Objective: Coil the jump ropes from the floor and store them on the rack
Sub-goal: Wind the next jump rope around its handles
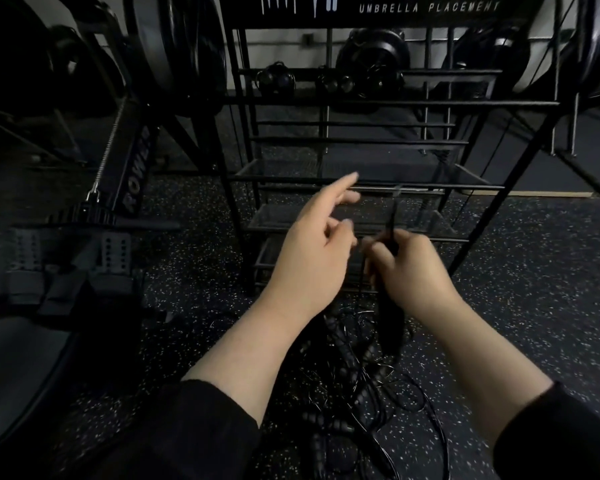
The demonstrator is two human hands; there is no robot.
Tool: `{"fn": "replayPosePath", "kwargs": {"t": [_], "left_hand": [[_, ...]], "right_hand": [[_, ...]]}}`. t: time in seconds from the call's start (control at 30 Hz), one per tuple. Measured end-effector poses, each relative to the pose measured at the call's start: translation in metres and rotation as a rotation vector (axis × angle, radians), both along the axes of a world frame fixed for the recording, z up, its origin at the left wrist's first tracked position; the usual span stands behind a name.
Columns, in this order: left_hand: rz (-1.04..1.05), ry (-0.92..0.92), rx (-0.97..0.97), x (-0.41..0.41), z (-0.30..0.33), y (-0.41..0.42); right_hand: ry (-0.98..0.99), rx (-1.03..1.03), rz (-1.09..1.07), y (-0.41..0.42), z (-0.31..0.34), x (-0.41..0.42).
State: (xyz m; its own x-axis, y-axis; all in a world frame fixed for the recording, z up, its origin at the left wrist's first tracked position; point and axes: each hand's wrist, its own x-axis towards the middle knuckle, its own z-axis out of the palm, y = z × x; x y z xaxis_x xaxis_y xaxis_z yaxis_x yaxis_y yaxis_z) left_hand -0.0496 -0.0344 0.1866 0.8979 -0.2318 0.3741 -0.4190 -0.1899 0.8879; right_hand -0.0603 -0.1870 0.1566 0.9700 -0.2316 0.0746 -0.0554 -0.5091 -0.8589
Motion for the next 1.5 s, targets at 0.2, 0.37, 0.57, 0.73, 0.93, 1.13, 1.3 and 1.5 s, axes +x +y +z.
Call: {"fn": "replayPosePath", "kwargs": {"t": [0.2,0.37,0.57,0.73,0.93,1.13,1.3,1.5], "left_hand": [[-0.071,0.305,0.505,0.014,-0.034,0.001],[-0.122,0.465,0.359,0.018,-0.044,-0.017],[0.065,0.445,0.172,0.036,-0.047,-0.023],[0.203,0.275,-0.009,0.043,-0.028,-0.015],[0.195,0.257,-0.342,0.043,0.0,-0.008],[-0.076,0.236,-0.459,0.022,0.032,-0.005],[-0.176,0.154,-0.46,0.012,0.04,-0.004],[0.013,0.303,-0.068,0.035,0.008,0.006]], "right_hand": [[-0.156,0.37,0.05,0.004,0.041,-0.007],[-0.237,0.621,0.135,0.0,0.06,-0.013],[-0.267,0.667,0.024,-0.029,0.063,-0.011],[0.107,0.234,-0.013,-0.054,0.037,-0.006],[0.258,-0.04,0.078,-0.044,0.021,-0.001],[0.227,-0.034,0.233,-0.022,0.011,0.005],[0.156,-0.087,0.099,-0.005,0.0,0.014],[-0.027,0.044,-0.036,-0.011,0.013,0.017]]}}
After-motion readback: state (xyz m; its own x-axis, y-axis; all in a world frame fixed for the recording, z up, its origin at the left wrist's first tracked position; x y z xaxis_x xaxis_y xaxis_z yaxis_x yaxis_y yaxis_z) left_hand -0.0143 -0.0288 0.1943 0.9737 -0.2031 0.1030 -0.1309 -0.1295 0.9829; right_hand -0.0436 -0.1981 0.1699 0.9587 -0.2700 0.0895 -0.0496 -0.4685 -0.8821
